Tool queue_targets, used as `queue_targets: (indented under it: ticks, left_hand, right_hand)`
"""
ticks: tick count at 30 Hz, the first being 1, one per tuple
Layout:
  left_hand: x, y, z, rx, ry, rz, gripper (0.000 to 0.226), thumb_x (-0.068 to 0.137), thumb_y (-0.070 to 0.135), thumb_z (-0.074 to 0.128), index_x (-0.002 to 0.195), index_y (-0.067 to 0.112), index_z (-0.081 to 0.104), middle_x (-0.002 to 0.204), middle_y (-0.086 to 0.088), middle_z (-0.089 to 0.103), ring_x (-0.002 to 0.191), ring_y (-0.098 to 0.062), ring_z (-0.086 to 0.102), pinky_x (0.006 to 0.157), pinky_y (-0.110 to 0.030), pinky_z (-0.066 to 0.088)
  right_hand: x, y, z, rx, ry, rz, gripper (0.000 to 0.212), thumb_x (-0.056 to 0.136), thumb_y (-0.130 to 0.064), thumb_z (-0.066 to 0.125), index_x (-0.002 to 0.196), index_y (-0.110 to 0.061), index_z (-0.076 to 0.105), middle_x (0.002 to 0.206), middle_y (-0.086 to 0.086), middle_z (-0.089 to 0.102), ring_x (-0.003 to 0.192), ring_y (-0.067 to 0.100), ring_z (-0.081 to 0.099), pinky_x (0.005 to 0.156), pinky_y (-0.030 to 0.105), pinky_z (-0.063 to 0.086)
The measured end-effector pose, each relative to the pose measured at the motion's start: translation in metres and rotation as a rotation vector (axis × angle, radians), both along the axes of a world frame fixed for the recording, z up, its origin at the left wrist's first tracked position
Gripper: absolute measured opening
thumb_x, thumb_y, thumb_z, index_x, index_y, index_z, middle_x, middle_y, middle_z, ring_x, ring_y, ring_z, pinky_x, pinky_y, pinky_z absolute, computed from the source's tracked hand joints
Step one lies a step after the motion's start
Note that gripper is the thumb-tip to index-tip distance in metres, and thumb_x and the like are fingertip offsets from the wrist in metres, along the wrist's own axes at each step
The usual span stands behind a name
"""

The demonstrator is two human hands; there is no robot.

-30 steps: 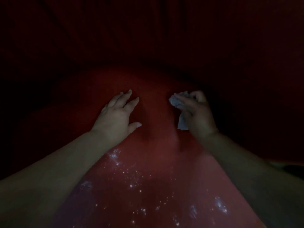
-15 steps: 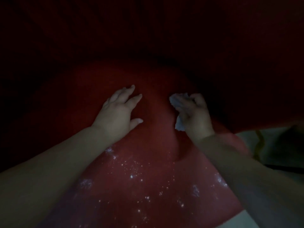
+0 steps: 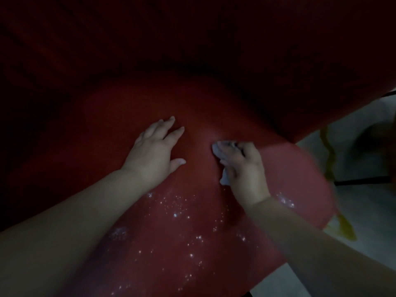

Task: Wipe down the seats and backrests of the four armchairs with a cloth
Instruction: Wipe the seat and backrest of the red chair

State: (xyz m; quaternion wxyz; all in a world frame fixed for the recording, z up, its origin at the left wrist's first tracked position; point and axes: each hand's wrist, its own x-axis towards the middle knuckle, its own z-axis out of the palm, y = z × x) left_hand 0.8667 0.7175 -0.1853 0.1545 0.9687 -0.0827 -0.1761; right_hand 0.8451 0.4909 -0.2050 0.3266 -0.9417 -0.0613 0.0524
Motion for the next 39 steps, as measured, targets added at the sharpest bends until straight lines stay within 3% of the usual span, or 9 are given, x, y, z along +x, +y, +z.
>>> queue_targets:
  ticks: [4,9,13,19,23,28,31,37,39]
  left_hand:
    - [-0.008,-0.003,0.008,0.058,0.011,-0.031,0.081,0.085,0.052,0.061,0.151,0.03,0.021,0.161,0.003,0.006,0.148,-0.019,0.002,0.12,-0.041,0.008]
    - [-0.022,-0.008,0.014,0.079,0.042,-0.041,0.082,0.086,0.053,0.06,0.152,0.029,0.018,0.161,0.002,0.004,0.148,-0.02,0.002,0.12,-0.039,0.005]
    - [-0.03,-0.012,0.01,0.069,0.019,-0.014,0.082,0.087,0.053,0.058,0.152,0.028,0.017,0.161,0.002,0.003,0.148,-0.021,0.002,0.117,-0.038,0.003]
    - [-0.038,-0.016,0.007,0.063,-0.008,0.006,0.08,0.086,0.052,0.061,0.152,0.027,0.022,0.161,0.0,0.009,0.147,-0.023,0.006,0.119,-0.041,0.007]
    - [-0.038,-0.02,0.007,0.076,-0.028,-0.022,0.074,0.088,0.049,0.059,0.15,0.027,0.027,0.16,0.001,0.014,0.147,-0.022,0.008,0.12,-0.042,0.01]
    - [-0.033,-0.035,0.002,0.039,-0.074,-0.057,0.063,0.092,0.043,0.056,0.148,0.026,0.033,0.159,0.001,0.021,0.147,-0.022,0.012,0.119,-0.043,0.011]
    - [-0.032,-0.045,0.001,0.011,-0.081,-0.059,0.061,0.092,0.042,0.055,0.147,0.026,0.035,0.158,0.001,0.022,0.147,-0.022,0.012,0.119,-0.043,0.011]
    - [-0.037,-0.062,0.006,-0.017,-0.078,-0.161,0.061,0.092,0.042,0.056,0.147,0.027,0.035,0.159,0.002,0.02,0.147,-0.022,0.012,0.117,-0.041,0.01]
    - [-0.037,-0.068,0.006,-0.008,-0.067,-0.197,0.062,0.092,0.042,0.057,0.148,0.027,0.034,0.159,0.002,0.02,0.146,-0.022,0.013,0.118,-0.042,0.011]
  right_hand:
    - [-0.044,-0.003,0.016,0.072,0.03,0.064,0.033,0.087,0.002,0.06,0.116,-0.015,0.066,0.106,0.008,0.053,0.1,0.012,0.053,0.082,0.004,0.04]
    - [0.001,-0.018,0.024,-0.02,0.018,-0.051,0.044,0.088,-0.002,0.051,0.128,-0.019,0.057,0.118,0.013,0.048,0.106,0.025,0.047,0.087,0.021,0.034]
    - [-0.005,-0.01,0.01,0.032,-0.025,-0.098,0.04,0.091,-0.009,0.058,0.129,-0.022,0.058,0.117,0.002,0.05,0.105,-0.002,0.051,0.098,0.018,0.039]
    - [-0.063,-0.003,0.011,0.043,-0.088,0.168,0.038,0.086,-0.009,0.053,0.117,-0.026,0.066,0.1,0.006,0.052,0.094,0.021,0.054,0.083,0.034,0.047]
    - [-0.028,-0.02,0.011,-0.04,-0.132,0.009,0.049,0.086,-0.006,0.051,0.097,-0.054,0.045,0.106,-0.006,0.034,0.092,0.007,0.036,0.084,0.028,0.038]
    - [-0.061,-0.025,0.006,0.007,-0.043,0.049,0.028,0.087,-0.014,0.058,0.107,-0.032,0.065,0.101,-0.006,0.043,0.098,0.02,0.052,0.09,0.039,0.046]
    - [-0.074,-0.033,0.015,0.013,-0.049,0.178,0.046,0.084,0.001,0.052,0.123,-0.022,0.062,0.105,0.002,0.047,0.098,0.022,0.05,0.086,0.033,0.045]
    - [-0.058,-0.069,0.009,-0.15,-0.024,-0.067,0.049,0.087,-0.003,0.05,0.125,-0.033,0.057,0.111,0.008,0.049,0.1,0.027,0.048,0.084,0.033,0.041]
    - [-0.081,-0.058,0.003,-0.083,-0.021,-0.094,0.034,0.086,-0.018,0.062,0.099,-0.049,0.058,0.096,-0.007,0.052,0.095,0.02,0.055,0.077,0.03,0.042]
